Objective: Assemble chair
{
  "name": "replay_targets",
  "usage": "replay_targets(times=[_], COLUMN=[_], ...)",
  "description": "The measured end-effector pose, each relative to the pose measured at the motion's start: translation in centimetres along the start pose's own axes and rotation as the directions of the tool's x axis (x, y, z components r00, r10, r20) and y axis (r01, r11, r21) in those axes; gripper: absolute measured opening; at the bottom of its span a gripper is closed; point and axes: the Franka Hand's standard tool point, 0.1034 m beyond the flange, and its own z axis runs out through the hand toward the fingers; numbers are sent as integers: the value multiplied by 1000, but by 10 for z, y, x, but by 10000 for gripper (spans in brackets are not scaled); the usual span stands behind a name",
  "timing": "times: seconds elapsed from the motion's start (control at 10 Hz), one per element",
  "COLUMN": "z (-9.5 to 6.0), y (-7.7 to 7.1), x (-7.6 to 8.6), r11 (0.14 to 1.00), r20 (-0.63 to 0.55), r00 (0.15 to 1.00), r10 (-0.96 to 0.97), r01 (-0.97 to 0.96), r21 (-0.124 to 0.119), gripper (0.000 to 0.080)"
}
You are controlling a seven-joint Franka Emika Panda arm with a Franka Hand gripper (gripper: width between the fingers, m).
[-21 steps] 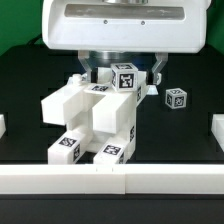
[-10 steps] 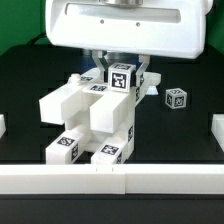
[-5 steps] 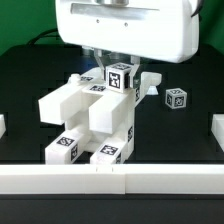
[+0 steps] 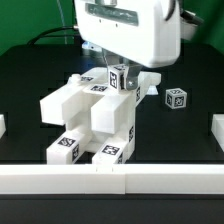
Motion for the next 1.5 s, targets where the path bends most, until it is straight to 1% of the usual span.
replay_targets(times=[0.3, 0.4, 0.5, 0.6, 0.7, 0.8, 0.9, 1.2, 1.4, 1.5], z=[0, 0, 0, 0, 0, 0, 0, 0, 0, 0], y=[-1, -1, -1, -1, -2, -3, -2, -2, -2, -2], x=[-1, -2, -2, -2, -4, -6, -5, -4, -5, -4], r11=[981, 976, 981, 987, 998, 1000, 996, 945, 849, 787], r20=[10, 10, 10, 10, 8, 8, 7, 6, -5, -7], r00=[981, 976, 981, 987, 998, 1000, 996, 945, 849, 787], r10=[196, 218, 196, 161, 68, -29, -90, -327, -528, -617], r01=[-196, -218, -196, -161, -68, 29, 90, 327, 528, 617], r21=[5, 4, 4, 5, 2, 4, 4, 6, -12, -13], gripper=[271, 271, 366, 504, 602, 602, 641, 647, 649, 649])
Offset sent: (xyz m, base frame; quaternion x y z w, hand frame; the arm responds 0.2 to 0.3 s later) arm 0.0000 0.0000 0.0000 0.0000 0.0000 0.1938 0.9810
